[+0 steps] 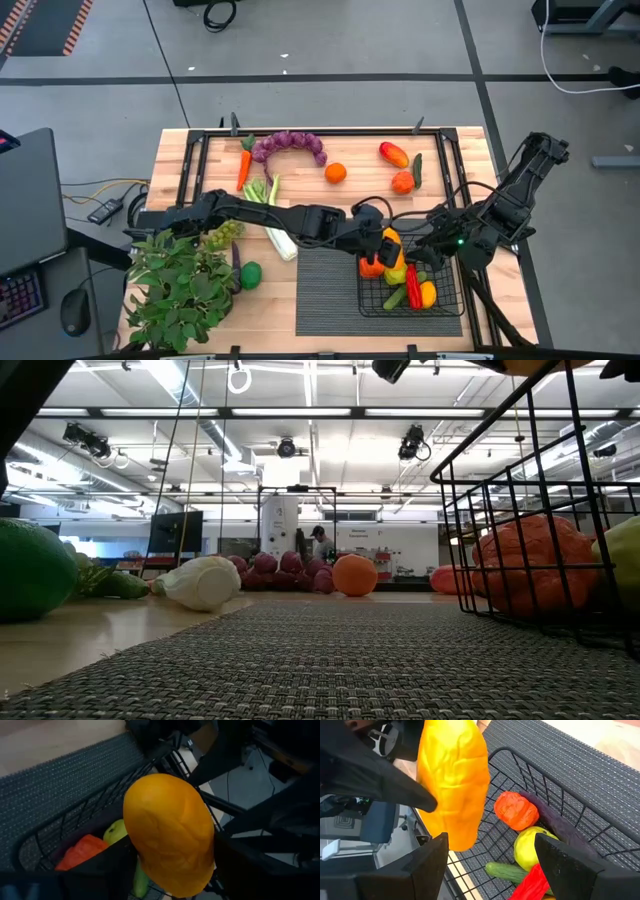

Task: Build produce basket
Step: Put the bottom mango into the wire basket

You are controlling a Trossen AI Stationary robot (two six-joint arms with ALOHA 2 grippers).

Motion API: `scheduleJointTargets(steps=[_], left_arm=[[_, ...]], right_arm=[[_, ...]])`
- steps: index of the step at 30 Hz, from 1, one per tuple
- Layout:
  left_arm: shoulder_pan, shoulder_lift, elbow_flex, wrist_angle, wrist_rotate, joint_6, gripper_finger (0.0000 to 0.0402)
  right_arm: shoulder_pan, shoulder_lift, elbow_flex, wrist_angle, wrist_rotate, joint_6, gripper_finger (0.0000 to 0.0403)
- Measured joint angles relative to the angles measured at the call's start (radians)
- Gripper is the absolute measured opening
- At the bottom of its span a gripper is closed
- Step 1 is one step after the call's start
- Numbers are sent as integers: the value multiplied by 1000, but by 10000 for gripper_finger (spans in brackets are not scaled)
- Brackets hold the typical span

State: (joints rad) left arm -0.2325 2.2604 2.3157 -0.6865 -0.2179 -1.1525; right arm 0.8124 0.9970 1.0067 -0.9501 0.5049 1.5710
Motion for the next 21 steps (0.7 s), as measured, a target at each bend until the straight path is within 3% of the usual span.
scheduleJointTargets(steps=[12, 21], left_arm=[[-21, 0, 0, 1, 2, 169, 259], [-27, 0, 0, 2, 3, 171, 348]], right_arm=[[16, 0, 0, 15, -7, 50, 299], [37, 0, 0, 23, 0, 61, 299]])
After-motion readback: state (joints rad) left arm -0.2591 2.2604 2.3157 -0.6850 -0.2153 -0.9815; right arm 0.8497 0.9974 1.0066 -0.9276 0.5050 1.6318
